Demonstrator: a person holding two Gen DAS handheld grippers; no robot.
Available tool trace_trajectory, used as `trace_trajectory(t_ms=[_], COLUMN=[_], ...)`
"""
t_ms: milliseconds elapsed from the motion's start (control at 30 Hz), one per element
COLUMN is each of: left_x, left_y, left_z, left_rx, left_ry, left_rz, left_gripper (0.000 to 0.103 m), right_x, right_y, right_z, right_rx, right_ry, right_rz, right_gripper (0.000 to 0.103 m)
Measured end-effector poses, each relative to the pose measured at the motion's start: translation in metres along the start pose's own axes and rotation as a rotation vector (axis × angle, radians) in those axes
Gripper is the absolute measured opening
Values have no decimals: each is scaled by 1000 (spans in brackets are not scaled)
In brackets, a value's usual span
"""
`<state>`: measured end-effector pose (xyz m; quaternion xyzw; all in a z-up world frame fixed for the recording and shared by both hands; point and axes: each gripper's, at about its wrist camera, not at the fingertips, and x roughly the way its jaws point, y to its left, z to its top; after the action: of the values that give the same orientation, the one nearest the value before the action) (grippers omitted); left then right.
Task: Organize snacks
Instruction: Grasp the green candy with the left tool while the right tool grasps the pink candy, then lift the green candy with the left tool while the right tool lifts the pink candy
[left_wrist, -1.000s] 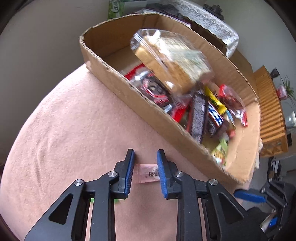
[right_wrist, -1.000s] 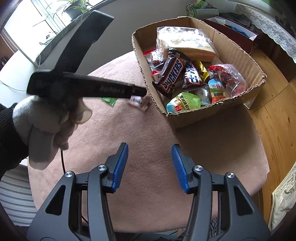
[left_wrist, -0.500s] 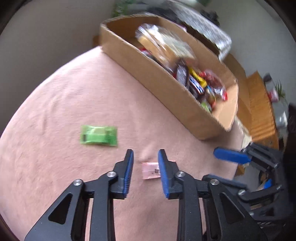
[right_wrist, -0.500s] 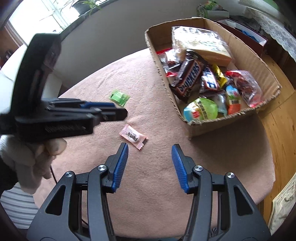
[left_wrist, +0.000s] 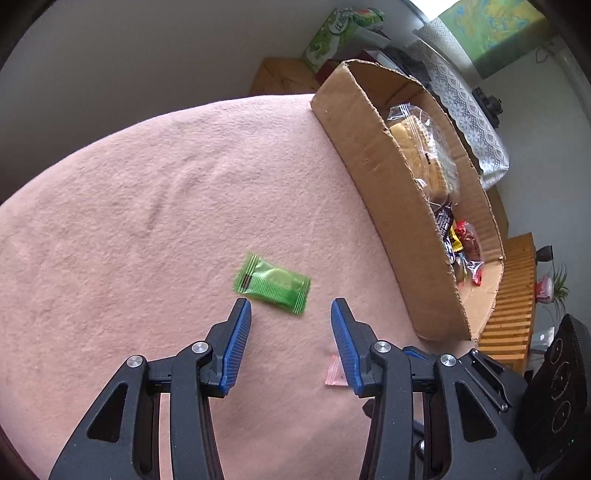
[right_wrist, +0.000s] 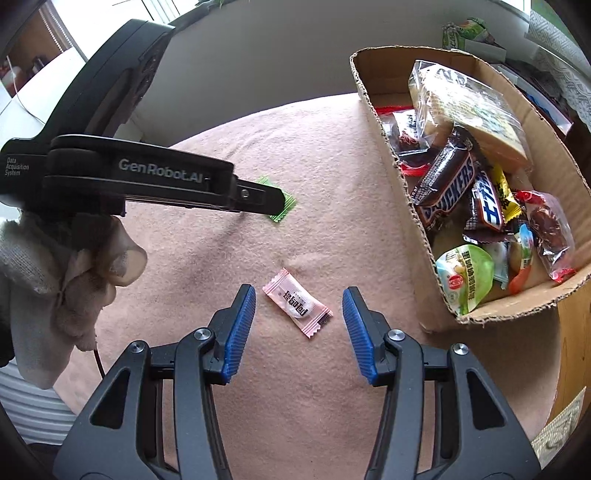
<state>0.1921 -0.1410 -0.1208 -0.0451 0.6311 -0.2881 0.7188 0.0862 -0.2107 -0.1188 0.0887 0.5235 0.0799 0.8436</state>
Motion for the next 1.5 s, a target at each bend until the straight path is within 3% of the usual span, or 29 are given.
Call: trace_trajectory(t_ms=[200, 467, 633, 833, 933, 1067, 1500], left_x=[14, 20, 28, 30, 29, 21, 8], left_y=[-12, -33, -45, -45, -41, -30, -14], left_z=[12, 14, 15, 15, 15, 9, 0], left_rx=[-1, 124, 151, 145, 144, 137, 76], left_ry=[-5, -19, -25, -35, -38, -44, -51], left_rz=[22, 125, 173, 199, 200, 189, 162], left_gripper=[44, 44, 42, 25, 18, 16, 8], right_x=[13, 43, 58, 67, 71, 72, 78], right_y=[3, 11, 18, 29, 37, 38, 31], right_z=[7, 13, 16, 16, 15, 9, 4], right_rx=[-11, -22, -35, -69, -108, -116, -67], right_ry=[9, 34, 51, 63, 76, 87, 84], right_rz=[11, 30, 19, 6, -17, -23, -16], right_gripper=[51, 51, 52, 51, 41, 21, 19])
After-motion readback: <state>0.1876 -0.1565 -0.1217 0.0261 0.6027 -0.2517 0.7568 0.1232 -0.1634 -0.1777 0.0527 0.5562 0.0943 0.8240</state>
